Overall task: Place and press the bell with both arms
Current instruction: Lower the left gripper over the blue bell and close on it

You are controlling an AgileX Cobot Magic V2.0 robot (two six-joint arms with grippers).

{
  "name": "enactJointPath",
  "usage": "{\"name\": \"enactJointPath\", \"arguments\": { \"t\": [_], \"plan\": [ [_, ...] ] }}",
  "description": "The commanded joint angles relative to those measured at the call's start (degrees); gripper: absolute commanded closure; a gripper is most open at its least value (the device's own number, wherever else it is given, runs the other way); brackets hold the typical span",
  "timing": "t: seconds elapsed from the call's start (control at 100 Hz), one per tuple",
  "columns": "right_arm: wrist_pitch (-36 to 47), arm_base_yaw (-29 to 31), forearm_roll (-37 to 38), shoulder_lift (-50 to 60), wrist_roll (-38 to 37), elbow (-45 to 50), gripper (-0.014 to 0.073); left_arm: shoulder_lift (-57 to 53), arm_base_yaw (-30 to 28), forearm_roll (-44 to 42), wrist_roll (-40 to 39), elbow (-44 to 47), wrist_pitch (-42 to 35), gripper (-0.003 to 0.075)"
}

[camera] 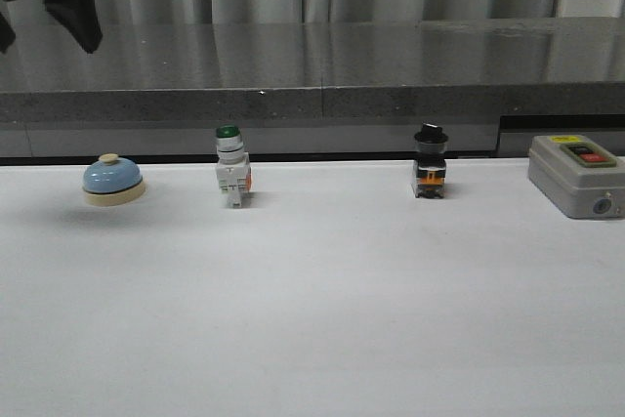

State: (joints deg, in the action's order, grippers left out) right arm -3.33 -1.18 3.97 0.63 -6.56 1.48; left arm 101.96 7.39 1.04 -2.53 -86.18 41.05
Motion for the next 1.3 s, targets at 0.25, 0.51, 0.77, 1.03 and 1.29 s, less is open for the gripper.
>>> {"name": "enactJointPath", "arguments": {
  "t": [0.25,0.51,0.77,1.03,1.29],
  "plan": [
    [4.85,0.35,0.26,0.94,0.17,-0.83,0.0653,5.79,1.43,2.31,0.14,-7.60,0.50,0.0095],
    [4.85,0.35,0.26,0.94,0.17,-0.83,0.0653,11.10,0.66,2.31,0.14,-7.88,-0.17,0.0102],
    [4.85,0.35,0.26,0.94,0.17,-0.83,0.0653,14.93,0.31,3.25,0.14,-8.11,-0.56,0.0102],
    [4.85,0.35,0.26,0.94,0.17,-0.83,0.0653,17.87,0.31,4.28,0.14,-8.30,-2.71,0.0102],
    [4.85,0.35,0.26,0.94,0.17,-0.83,0.0653,19.57,0.31,4.64,0.48,-10.22,-1.78,0.0135]
  ]
}}
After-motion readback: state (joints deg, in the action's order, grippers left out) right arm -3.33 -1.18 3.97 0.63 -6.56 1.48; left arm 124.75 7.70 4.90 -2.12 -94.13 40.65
